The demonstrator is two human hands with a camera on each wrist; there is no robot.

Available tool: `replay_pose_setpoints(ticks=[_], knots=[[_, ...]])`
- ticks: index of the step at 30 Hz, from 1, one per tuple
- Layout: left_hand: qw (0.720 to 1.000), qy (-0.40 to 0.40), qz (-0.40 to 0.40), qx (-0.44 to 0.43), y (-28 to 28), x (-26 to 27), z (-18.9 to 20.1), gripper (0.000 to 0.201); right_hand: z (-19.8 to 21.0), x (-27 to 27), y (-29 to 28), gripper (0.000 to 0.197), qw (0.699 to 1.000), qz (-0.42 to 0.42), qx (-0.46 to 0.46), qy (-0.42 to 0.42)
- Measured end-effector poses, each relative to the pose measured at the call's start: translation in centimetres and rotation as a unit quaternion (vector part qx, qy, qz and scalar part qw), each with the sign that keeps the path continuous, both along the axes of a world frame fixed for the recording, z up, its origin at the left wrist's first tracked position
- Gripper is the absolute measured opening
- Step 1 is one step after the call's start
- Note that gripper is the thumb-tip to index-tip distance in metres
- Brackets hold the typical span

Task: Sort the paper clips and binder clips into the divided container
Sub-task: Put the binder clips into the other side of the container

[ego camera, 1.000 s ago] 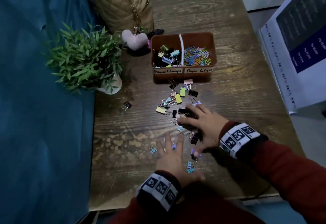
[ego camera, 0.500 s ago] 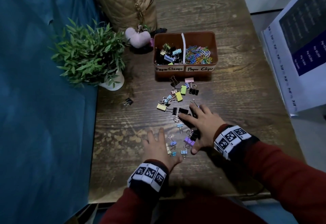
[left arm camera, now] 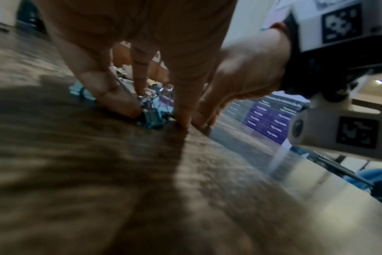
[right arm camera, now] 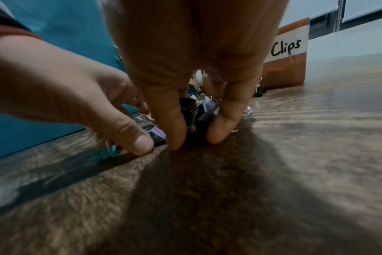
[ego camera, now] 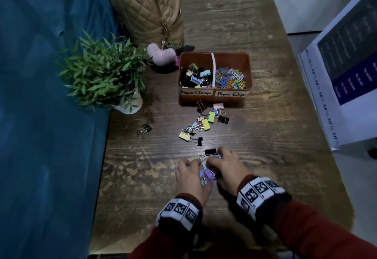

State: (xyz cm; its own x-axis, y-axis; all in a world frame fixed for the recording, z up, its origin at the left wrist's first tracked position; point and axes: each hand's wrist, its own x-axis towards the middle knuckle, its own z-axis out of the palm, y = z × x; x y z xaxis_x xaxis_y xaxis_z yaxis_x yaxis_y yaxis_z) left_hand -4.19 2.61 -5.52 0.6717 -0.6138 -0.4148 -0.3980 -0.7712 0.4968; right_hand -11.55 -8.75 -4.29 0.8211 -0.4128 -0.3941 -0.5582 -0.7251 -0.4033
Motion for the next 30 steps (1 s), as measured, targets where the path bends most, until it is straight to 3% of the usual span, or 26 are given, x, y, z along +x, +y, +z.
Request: replay_pose_setpoints(ticks=[6, 10, 13, 16, 19, 22, 23, 26, 30], knots=[[0.999, 0.011, -0.054, 0.001, -0.9, 1.7, 0.4, 0.023, -0.3, 0.8, -0.9, 0.033, 1.0, 0.011, -0.013, 0.009], [0.996, 0.026, -0.08, 0.011, -1.3, 2.6, 0.2, 0.016, 0.2, 1.6, -1.7, 0.03, 0.999, 0.028, 0.015, 0.031], [0.997, 0.047, -0.064, 0.005, -1.1, 3.3, 0.2, 0.009, 2.9, 2.9, -3.2, 0.021, 0.998, 0.002, 0.063, 0.004], [0.997, 0.053, -0.053, -0.01, -0.8, 3.9, 0.4, 0.013, 6.9, 6.2, -6.2, 0.025, 0.99, -0.068, 0.1, -0.068], [0.998, 0.049, -0.046, -0.008, -1.0, 4.5, 0.9, 0.01, 9.9, 11.4, -9.5, 0.025, 0.963, -0.159, 0.141, -0.168], [0.998, 0.041, -0.036, -0.004, -1.5, 5.3, 1.7, 0.01, 11.6, 15.7, -11.9, 0.02, 0.945, -0.201, 0.105, -0.235], [0.999, 0.041, -0.036, -0.003, -1.7, 5.7, 2.1, 0.01, 12.1, 16.4, -12.3, 0.029, 0.946, -0.203, 0.096, -0.232], [0.998, 0.059, -0.017, -0.01, -3.0, 7.6, 3.9, 0.01, 12.3, 15.8, -13.0, 0.053, 0.957, -0.196, 0.056, -0.205], [0.996, 0.025, 0.014, -0.079, -6.6, 11.4, 7.3, 0.012, 10.2, 10.3, -12.1, 0.033, 0.948, -0.214, 0.103, -0.211]])
